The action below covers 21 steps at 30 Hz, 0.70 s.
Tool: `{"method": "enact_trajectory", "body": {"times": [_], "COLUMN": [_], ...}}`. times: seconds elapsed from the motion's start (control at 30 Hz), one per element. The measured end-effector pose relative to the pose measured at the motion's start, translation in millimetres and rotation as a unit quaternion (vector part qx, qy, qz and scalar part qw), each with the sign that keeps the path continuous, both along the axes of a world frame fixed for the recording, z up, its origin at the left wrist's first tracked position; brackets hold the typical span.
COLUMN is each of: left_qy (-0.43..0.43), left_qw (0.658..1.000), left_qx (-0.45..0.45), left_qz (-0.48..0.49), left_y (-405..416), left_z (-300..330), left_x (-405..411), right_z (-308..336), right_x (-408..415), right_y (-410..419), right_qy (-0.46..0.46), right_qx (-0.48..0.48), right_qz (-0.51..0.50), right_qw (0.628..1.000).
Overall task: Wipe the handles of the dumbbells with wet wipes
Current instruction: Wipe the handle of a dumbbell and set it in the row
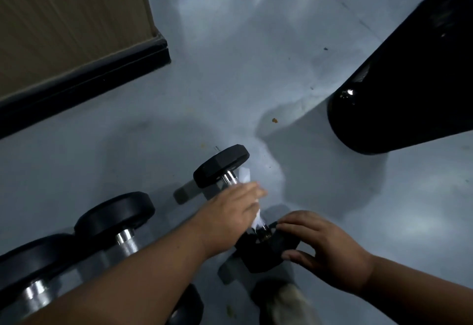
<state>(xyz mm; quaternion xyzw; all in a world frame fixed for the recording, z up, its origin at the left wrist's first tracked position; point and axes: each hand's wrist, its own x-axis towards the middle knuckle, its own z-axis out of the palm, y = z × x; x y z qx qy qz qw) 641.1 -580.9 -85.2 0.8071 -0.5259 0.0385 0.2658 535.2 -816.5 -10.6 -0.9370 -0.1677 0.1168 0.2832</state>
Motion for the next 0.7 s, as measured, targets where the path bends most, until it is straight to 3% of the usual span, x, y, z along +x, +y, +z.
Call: {"method": "enact_trajectory", "body": {"times": [0.17, 0.27, 0.37, 0.57, 0.7], "left_qy": [-0.006, 0.052, 0.022, -0.039, -0.058], "left_qw": [0.995, 0.997, 0.999, 0.985, 0.987], "left_qx": [0.007, 0.041, 0.032, 0.014, 0.034], "left_qz": [-0.095, -0.048, -0.034, -0.166, -0.147], "left_y": [8, 17, 22, 19, 21], "left_z": [-3, -8, -15, -18, -13], "left_x": [5, 27, 30, 22, 31], "right_z": [15, 18, 15, 16, 16], "right_x": [14, 21, 27, -4, 16], "right_y": [0, 2, 1, 14, 20], "right_qy": [0.013, -0.002, -0.010, -0.080, -0.045], "right_qx": [-0.054, -0.086, -0.128, -0.168, -0.174], "right_qz": [0.094, 0.165, 0.215, 0.171, 0.229], "right_qw": [0.994, 0.983, 0.968, 0.968, 0.957]}}
